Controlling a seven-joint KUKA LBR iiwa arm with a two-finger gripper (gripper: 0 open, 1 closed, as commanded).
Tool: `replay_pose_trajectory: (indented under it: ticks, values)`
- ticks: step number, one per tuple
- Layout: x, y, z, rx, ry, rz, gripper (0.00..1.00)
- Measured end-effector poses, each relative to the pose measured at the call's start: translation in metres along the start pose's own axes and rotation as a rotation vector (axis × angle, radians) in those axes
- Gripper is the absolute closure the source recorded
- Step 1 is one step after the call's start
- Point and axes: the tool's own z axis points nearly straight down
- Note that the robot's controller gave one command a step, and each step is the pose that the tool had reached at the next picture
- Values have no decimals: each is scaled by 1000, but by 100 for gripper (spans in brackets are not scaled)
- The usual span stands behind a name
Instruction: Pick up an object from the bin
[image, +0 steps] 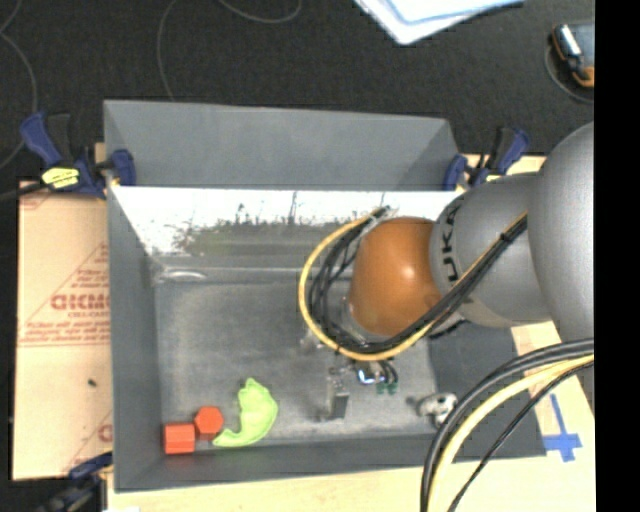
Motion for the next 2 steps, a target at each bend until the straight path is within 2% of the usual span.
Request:
replay_pose_trajectory:
  ticks: [1,2]
  values:
    - [25,7,4,-2,-4,176,0]
    - [17,5,-32,0,-3,-33,0]
